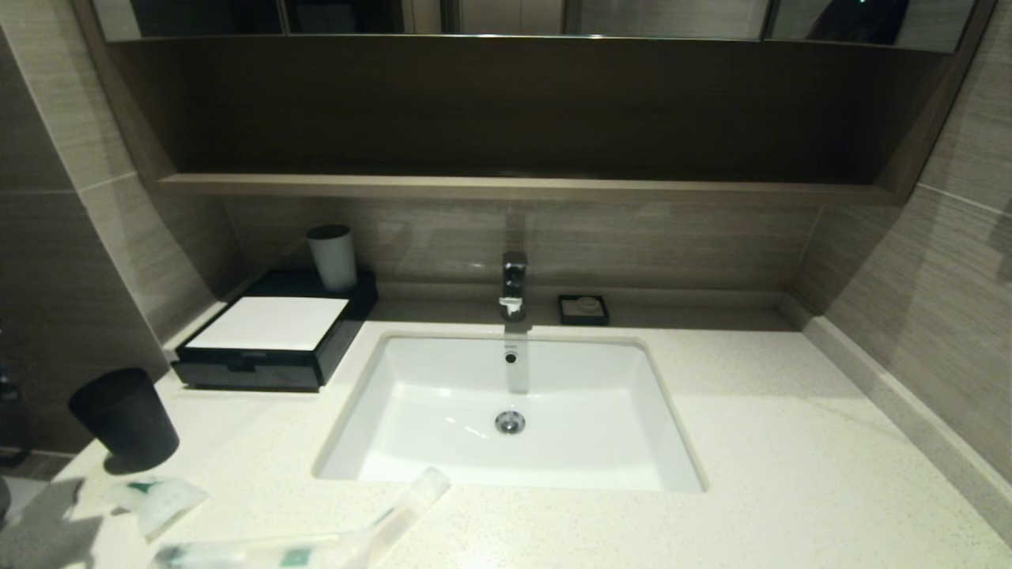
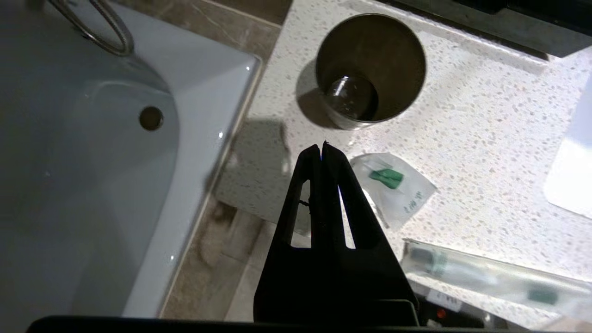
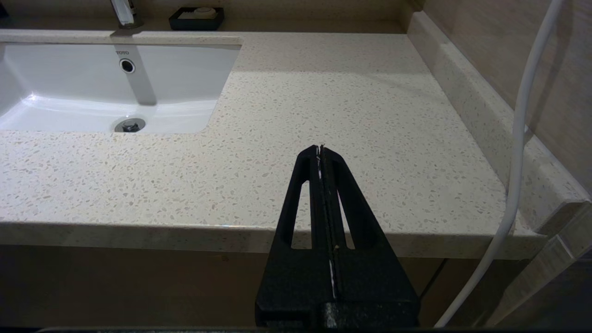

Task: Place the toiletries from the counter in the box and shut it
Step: Pick up the cup

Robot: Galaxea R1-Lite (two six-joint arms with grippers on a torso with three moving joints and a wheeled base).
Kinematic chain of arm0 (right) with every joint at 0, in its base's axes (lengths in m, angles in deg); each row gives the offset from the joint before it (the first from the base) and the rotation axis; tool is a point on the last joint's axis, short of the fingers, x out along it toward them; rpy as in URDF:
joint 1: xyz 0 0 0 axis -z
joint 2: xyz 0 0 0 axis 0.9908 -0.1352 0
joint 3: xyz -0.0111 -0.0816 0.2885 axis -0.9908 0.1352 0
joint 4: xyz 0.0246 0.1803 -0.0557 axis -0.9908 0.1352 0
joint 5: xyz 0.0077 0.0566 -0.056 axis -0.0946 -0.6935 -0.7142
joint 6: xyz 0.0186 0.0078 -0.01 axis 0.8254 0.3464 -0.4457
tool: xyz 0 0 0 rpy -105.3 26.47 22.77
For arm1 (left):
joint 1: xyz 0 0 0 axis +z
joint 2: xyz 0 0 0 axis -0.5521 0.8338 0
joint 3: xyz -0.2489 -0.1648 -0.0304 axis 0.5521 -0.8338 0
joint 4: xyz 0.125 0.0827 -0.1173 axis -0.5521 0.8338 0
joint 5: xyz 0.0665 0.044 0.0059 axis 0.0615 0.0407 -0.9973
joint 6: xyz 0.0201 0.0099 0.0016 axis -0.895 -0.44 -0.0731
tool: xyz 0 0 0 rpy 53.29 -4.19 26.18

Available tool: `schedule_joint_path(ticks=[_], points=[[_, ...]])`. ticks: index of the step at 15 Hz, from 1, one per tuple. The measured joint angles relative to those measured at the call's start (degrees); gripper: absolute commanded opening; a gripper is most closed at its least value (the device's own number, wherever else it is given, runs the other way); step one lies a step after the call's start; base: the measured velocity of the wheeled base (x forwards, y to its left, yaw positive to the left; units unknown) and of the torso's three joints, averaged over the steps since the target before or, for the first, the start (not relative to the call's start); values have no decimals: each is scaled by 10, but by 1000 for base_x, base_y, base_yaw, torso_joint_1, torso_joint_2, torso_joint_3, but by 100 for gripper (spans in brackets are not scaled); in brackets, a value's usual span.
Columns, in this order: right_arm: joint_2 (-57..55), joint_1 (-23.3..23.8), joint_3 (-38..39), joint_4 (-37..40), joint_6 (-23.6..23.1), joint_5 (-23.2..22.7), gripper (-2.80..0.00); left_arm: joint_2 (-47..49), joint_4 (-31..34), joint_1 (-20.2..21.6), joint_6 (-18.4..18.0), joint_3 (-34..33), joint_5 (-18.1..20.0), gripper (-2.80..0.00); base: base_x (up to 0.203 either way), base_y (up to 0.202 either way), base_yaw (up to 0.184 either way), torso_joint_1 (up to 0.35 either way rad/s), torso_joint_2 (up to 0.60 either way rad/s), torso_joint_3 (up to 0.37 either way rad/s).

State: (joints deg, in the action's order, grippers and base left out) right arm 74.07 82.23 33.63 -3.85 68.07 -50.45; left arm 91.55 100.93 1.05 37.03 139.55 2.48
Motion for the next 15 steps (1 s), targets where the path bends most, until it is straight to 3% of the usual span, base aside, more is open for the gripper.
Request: schedule_joint_path(ticks=[3, 9, 12, 13, 15], points=[[0, 0, 0, 0, 0, 0, -280, -29, -138, 29, -15, -107, 40, -280, 0, 0, 0, 0, 0, 0], [0, 0, 0, 0, 0, 0, -280, -49, -587, 60, -19, -419, 77, -280, 0, 0, 0, 0, 0, 0], [0, 0, 0, 0, 0, 0, -280, -57, -750, 64, -21, -510, 81, -280, 0, 0, 0, 0, 0, 0], [0, 0, 0, 0, 0, 0, -280, -60, -787, 64, -21, -531, 81, 0, 0, 0, 0, 0, 0, 0], [0, 0, 0, 0, 0, 0, -280, -60, -825, 63, -17, -553, 80, 0, 0, 0, 0, 0, 0, 0]])
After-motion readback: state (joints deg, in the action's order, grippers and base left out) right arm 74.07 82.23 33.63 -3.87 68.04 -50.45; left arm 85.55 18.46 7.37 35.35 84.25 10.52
